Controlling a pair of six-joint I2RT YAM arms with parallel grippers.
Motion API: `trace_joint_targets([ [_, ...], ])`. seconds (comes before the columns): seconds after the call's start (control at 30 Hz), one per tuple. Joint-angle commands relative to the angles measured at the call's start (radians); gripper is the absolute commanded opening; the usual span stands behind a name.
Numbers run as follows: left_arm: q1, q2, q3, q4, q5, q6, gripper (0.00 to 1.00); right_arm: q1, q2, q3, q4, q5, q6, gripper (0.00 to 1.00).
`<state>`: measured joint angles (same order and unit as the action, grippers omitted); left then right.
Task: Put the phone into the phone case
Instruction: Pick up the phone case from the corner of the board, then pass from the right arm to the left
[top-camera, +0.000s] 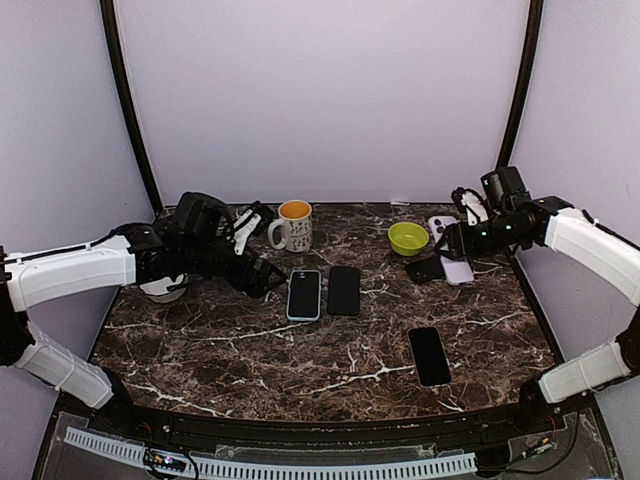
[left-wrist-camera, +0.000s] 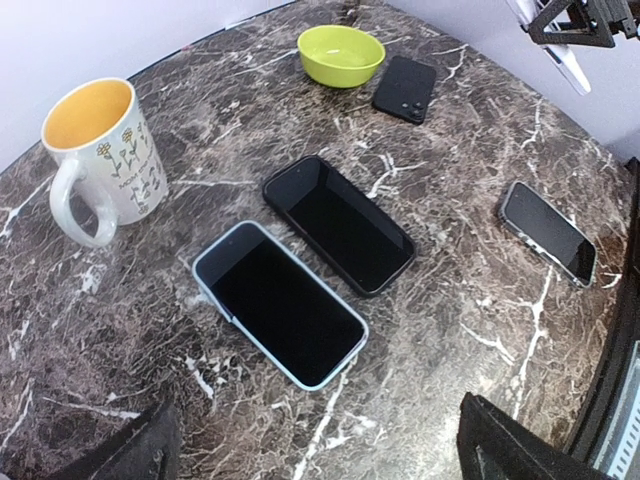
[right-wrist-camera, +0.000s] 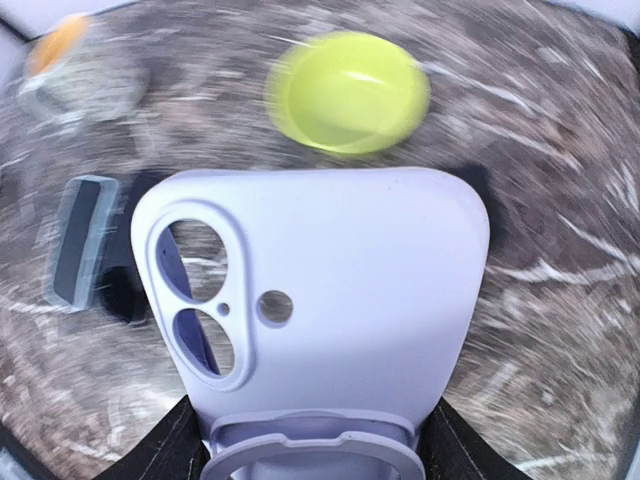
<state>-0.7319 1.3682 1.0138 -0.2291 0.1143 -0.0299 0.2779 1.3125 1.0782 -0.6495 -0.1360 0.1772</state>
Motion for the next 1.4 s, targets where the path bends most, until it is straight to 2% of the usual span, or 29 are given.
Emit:
trace_joint_targets([
  [0.0, 0.004, -0.114, -0.070, 0.141, 0.109, 0.053, 0.99, 0.178, -0.048, 0.068, 0.063, -0.078, 0.006, 0.37],
  [0.2, 0.003, -0.242, -0.118, 0.275, 0.208, 0.140, 0.94, 0.455, -0.007, 0.152, 0.168, -0.220, -0.051, 0.36],
  [0.4, -0.010, -0.268, -0.083, 0.317, 0.226, 0.312, 0.84, 0.619, 0.080, 0.238, 0.192, -0.437, -0.144, 0.39],
  [0.47, -0.046, -0.260, -0.072, 0.313, 0.223, 0.411, 0.83, 0.657, 0.112, 0.273, 0.161, -0.505, -0.169, 0.38],
  [0.57, -0.144, -0.272, -0.103, 0.324, 0.180, 0.674, 0.83, 0.694, 0.135, 0.293, 0.147, -0.579, -0.201, 0.37],
  [0.67, -0.258, -0.312, -0.174, 0.394, 0.158, 0.909, 0.84, 0.727, 0.165, 0.323, 0.101, -0.573, -0.219, 0.36],
  [0.77, -0.276, -0.363, -0.222, 0.466, 0.169, 0.935, 0.84, 0.758, 0.195, 0.345, 0.062, -0.567, -0.239, 0.36],
  [0.87, -0.288, -0.373, -0.221, 0.437, 0.186, 0.952, 0.82, 0.781, 0.228, 0.366, 0.042, -0.572, -0.251, 0.36],
  [1.0, -0.317, -0.360, -0.200, 0.378, 0.190, 0.953, 0.67, 0.790, 0.264, 0.401, 0.023, -0.587, -0.270, 0.36],
  [1.07, -0.322, -0.362, -0.194, 0.360, 0.198, 0.941, 0.52, 0.791, 0.273, 0.413, 0.015, -0.593, -0.277, 0.36],
  [1.1, -0.323, -0.366, -0.193, 0.350, 0.200, 0.937, 0.36, 0.791, 0.276, 0.414, 0.016, -0.597, -0.278, 0.36],
  [1.13, -0.325, -0.372, -0.193, 0.346, 0.201, 0.924, 0.30, 0.791, 0.275, 0.414, 0.016, -0.598, -0.281, 0.36],
  [1.2, -0.325, -0.384, -0.193, 0.321, 0.210, 0.900, 0.05, 0.791, 0.273, 0.408, 0.019, -0.595, -0.283, 0.36],
  [1.23, -0.325, -0.388, -0.193, 0.317, 0.220, 0.888, 0.02, 0.790, 0.270, 0.404, 0.020, -0.584, -0.283, 0.38],
  [1.27, -0.325, -0.398, -0.191, 0.307, 0.222, 0.854, 0.00, 0.789, 0.267, 0.398, 0.021, -0.561, -0.282, 0.47],
  [1.37, -0.325, -0.406, -0.169, 0.255, 0.163, 0.764, 0.00, 0.785, 0.230, 0.371, 0.029, -0.420, -0.266, 0.89],
])
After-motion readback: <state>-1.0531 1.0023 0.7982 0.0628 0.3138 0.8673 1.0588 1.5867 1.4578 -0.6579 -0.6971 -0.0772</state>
